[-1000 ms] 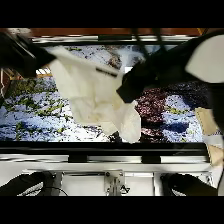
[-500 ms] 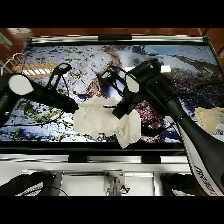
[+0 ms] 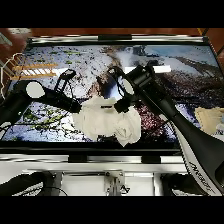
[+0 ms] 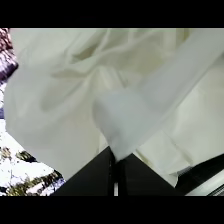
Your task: Fold the shirts.
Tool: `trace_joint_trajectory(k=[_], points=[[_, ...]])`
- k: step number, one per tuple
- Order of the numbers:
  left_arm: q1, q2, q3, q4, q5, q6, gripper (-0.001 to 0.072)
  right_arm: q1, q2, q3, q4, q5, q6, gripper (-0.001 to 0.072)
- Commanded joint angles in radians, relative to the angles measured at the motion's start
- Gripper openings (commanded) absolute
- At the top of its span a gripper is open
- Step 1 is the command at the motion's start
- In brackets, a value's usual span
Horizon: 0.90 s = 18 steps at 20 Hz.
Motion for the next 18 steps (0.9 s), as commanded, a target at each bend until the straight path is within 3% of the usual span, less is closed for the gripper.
trace_joint_trajectory(k=[1, 3, 4, 5, 8, 9, 11, 14, 15, 16, 18], points=[[-0.001, -0.001, 0.022, -0.005, 0.029, 0.001, 0.0057, 0.001, -0.001, -0.031, 0.030, 0.167, 0.103, 0.0466], [-0.001, -0.001, 0.022, -0.005, 0.051, 0.001, 0.0058, 0.001, -0.001, -0.091, 0.109, 0.179, 0.093, 0.0472], [-0.001, -0.001, 0.022, -0.005, 0.055, 0.001, 0.0058, 0.001, -0.001, -0.134, 0.129, 0.156, 0.085, 0.0642], [-0.001, -0.001, 0.022, -0.005, 0.058, 0.001, 0.0058, -0.002, -0.002, -0.182, 0.129, 0.125, 0.085, 0.0676], [-0.001, -0.001, 0.022, -0.005, 0.059, 0.005, 0.0058, -0.050, -0.002, -0.287, 0.146, 0.004, 0.112, 0.0669], [-0.001, -0.001, 0.022, -0.004, 0.060, 0.005, 0.0058, -0.068, -0.002, -0.305, 0.135, -0.045, 0.118, 0.0626], [-0.001, -0.001, 0.022, -0.004, 0.060, 0.005, 0.0058, -0.100, -0.002, -0.312, 0.117, -0.140, 0.143, 0.0449], [-0.001, -0.001, 0.022, -0.004, 0.061, 0.014, 0.0058, -0.137, -0.002, -0.312, 0.187, -0.244, 0.166, 0.0440], [-0.001, -0.001, 0.022, -0.004, 0.061, 0.020, 0.0058, -0.145, -0.002, -0.312, 0.213, -0.249, 0.166, 0.0352], [0.000, -0.001, 0.022, -0.004, 0.064, 0.020, 0.0057, -0.148, -0.002, -0.312, 0.227, -0.246, 0.166, 0.0106], [0.000, -0.001, 0.026, -0.004, 0.068, 0.020, 0.0058, -0.146, 0.006, -0.311, 0.227, -0.236, 0.101, 0.0081]])
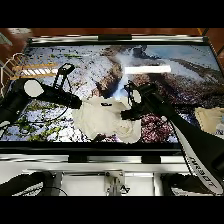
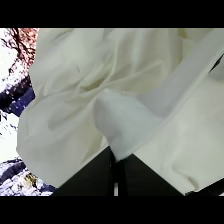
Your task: Fold the shirts.
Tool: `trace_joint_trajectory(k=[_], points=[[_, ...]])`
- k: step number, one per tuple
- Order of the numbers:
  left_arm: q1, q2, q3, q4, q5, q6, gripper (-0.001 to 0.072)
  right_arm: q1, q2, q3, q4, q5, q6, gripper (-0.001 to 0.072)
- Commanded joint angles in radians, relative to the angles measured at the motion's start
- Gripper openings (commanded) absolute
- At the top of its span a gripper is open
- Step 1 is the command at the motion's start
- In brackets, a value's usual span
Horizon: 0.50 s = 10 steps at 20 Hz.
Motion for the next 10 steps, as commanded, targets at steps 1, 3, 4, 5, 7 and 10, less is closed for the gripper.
trace_joint_trajectory(k=[1, 3, 4, 5, 7, 10], points=[[0.002, 0.002, 0.015, 0.000, 0.006, 0.006, 0.0057, -0.013, 0.018, 0.003, 0.028, -0.031, -0.079, 0.0082], [0.002, 0.009, 0.079, 0.020, 0.005, 0.006, 0.0057, -0.015, 0.071, 0.056, -0.067, -0.018, -0.091, 0.0082], [0.002, 0.013, 0.144, 0.039, 0.001, 0.006, 0.0057, -0.015, 0.105, 0.115, -0.167, -0.005, -0.080, 0.0082], [0.002, 0.017, 0.225, 0.049, -0.012, 0.006, 0.0057, -0.015, 0.141, 0.192, -0.288, 0.002, -0.078, 0.0081], [0.000, 0.028, 0.442, 0.048, -0.031, 0.005, 0.0057, -0.010, 0.210, 0.359, -0.530, -0.031, -0.101, 0.0081], [0.000, 0.041, 0.804, 0.044, -0.007, 0.004, 0.0057, -0.010, 0.295, 0.640, -0.642, -0.223, -0.100, 0.0081]])
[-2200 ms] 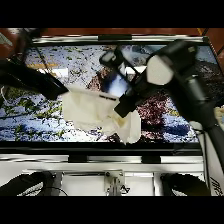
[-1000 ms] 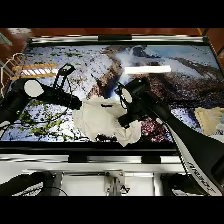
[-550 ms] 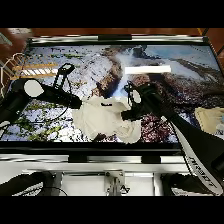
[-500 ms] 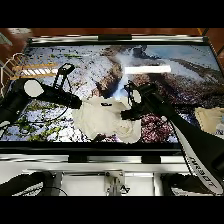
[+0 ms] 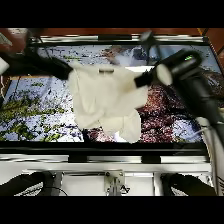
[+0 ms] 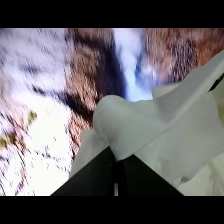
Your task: Fold the shirts.
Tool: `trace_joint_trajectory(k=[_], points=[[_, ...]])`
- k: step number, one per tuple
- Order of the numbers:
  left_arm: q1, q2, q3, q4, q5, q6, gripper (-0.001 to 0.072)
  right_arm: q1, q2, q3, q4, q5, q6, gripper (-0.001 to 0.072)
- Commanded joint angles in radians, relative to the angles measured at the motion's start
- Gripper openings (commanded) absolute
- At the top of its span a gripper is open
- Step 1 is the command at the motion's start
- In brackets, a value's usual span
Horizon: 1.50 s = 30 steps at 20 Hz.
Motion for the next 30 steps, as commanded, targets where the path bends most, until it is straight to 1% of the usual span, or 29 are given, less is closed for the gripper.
trace_joint_trajectory(k=[1, 2, 4, 5, 6, 7, 8, 9, 10, 12, 13, 14, 15, 17, 19, 21, 24, 25, 27, 28, 29, 30], points=[[-0.001, 0.012, 0.394, 0.000, 0.040, -0.025, 0.0057, 0.002, 0.090, 0.299, -0.145, -0.211, -0.011, 0.0081], [-0.001, 0.023, 0.451, -0.020, 0.087, -0.054, 0.0057, 0.002, 0.102, 0.354, -0.079, -0.268, -0.012, 0.0081], [-0.001, 0.086, 0.436, -0.093, 0.190, -0.056, 0.0057, 0.002, 0.138, 0.373, 0.072, -0.393, -0.022, 0.0081], [-0.001, 0.117, 0.408, -0.093, 0.193, -0.052, 0.0057, 0.002, 0.149, 0.372, 0.157, -0.400, -0.047, 0.0081], [0.000, 0.150, 0.369, -0.072, 0.176, -0.052, 0.0057, 0.002, 0.152, 0.373, 0.216, -0.360, -0.070, 0.0081], [0.000, 0.183, 0.322, -0.019, 0.135, -0.053, 0.0057, 0.002, 0.153, 0.373, 0.255, -0.275, -0.080, 0.0081], [0.000, 0.208, 0.280, 0.053, 0.063, -0.065, 0.0057, 0.002, 0.153, 0.371, 0.261, -0.169, -0.079, 0.0081], [0.000, 0.218, 0.252, 0.127, -0.032, -0.103, 0.0057, 0.001, 0.152, 0.364, 0.259, -0.052, -0.076, 0.0081], [0.000, 0.213, 0.235, 0.205, -0.159, -0.132, 0.0057, 0.001, 0.152, 0.342, 0.252, 0.069, -0.048, 0.0081], [0.000, 0.187, 0.180, 0.281, -0.362, -0.131, 0.0057, 0.002, 0.150, 0.253, 0.263, 0.268, 0.020, 0.0081], [0.000, 0.175, 0.134, 0.284, -0.406, -0.131, 0.0058, 0.002, 0.143, 0.195, 0.287, 0.342, 0.045, 0.0081], [0.000, 0.163, 0.079, 0.284, -0.413, -0.131, 0.0058, 0.002, 0.134, 0.124, 0.323, 0.398, 0.055, 0.0081], [0.000, 0.148, 0.011, 0.284, -0.399, -0.131, 0.0058, 0.002, 0.122, 0.045, 0.371, 0.423, 0.057, 0.0081], [0.000, 0.105, -0.116, 0.284, -0.370, -0.127, 0.0058, 0.002, 0.094, -0.096, 0.450, 0.406, 0.054, 0.0082], [0.000, 0.049, -0.224, 0.283, -0.342, -0.127, 0.0057, 0.002, 0.050, -0.169, 0.463, 0.377, 0.051, 0.0082], [0.000, -0.014, -0.297, 0.280, -0.314, -0.127, 0.0058, 0.002, -0.005, -0.174, 0.484, 0.327, 0.042, 0.0081], [0.000, -0.100, -0.340, 0.264, -0.289, -0.127, 0.0058, 0.006, -0.076, -0.174, 0.647, 0.202, 0.042, 0.0081], [0.000, -0.124, -0.340, 0.262, -0.288, -0.127, 0.0058, 0.020, -0.100, -0.174, 0.649, 0.200, 0.042, 0.0081], [0.001, -0.149, -0.340, 0.262, -0.289, -0.128, 0.0060, 0.066, -0.145, -0.174, 0.591, 0.233, 0.042, 0.0082], [0.002, -0.152, -0.340, 0.262, -0.289, -0.128, 0.0116, 0.085, -0.161, -0.174, 0.566, 0.237, 0.042, 0.0081], [0.003, -0.151, -0.339, 0.262, -0.294, -0.128, 0.0262, 0.097, -0.171, -0.174, 0.548, 0.233, 0.042, 0.0082], [0.008, -0.151, -0.335, 0.262, -0.313, -0.128, 0.0352, 0.099, -0.176, -0.174, 0.534, 0.229, 0.042, 0.0081]])
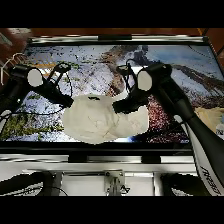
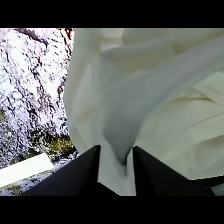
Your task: Fold the shirts.
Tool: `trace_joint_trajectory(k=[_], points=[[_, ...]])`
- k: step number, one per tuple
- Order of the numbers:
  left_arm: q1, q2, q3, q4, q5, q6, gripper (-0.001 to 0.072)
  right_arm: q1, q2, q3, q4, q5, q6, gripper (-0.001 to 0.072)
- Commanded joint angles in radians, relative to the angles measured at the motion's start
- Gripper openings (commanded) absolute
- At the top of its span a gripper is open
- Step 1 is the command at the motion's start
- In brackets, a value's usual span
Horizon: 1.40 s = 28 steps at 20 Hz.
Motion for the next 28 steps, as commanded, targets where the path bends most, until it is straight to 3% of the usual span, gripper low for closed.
trace_joint_trajectory(k=[1, 4, 7, 9, 12, 18, 22, 28], points=[[0.016, -0.021, -0.004, -0.005, -0.048, 0.002, 0.0351, 0.027, -0.040, -0.003, -0.035, -0.012, -0.002, 0.0082], [0.082, -0.012, -0.005, -0.016, -0.153, 0.002, 0.0351, -0.003, -0.037, -0.003, -0.061, -0.003, -0.013, 0.0081], [0.182, 0.032, -0.031, -0.142, -0.149, 0.007, 0.0355, -0.030, -0.038, -0.003, -0.064, 0.000, -0.021, 0.0082], [0.240, 0.052, -0.079, -0.196, -0.144, 0.029, 0.0534, -0.035, -0.038, -0.003, -0.064, -0.003, -0.029, 0.0082], [0.244, 0.051, -0.209, -0.259, -0.079, 0.046, 0.0536, -0.035, -0.038, -0.003, -0.064, -0.007, -0.037, 0.0082], [0.178, 0.043, -0.364, -0.264, 0.232, 0.050, 0.0534, -0.035, -0.038, -0.003, -0.064, -0.008, -0.048, 0.0082], [0.179, 0.047, -0.359, -0.133, 0.234, 0.043, 0.0533, -0.035, -0.038, -0.003, -0.064, -0.010, -0.050, 0.0082], [0.168, 0.023, -0.369, -0.171, 0.269, 0.056, 0.0506, -0.035, -0.038, -0.003, -0.064, -0.045, -0.050, 0.0082]])
